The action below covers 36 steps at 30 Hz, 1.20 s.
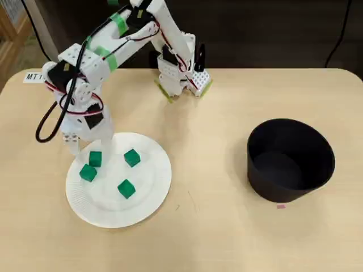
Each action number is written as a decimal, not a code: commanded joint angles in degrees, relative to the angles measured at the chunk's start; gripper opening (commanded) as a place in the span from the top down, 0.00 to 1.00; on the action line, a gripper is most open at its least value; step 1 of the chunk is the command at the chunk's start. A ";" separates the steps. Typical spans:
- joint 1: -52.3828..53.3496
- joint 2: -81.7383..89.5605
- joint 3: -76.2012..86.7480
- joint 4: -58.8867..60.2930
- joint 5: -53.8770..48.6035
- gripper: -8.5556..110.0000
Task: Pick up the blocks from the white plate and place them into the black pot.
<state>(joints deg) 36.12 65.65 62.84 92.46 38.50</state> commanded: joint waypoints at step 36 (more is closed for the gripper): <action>1.93 -5.80 -1.93 -2.99 -3.16 0.75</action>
<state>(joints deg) 37.71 59.41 62.84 90.97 36.04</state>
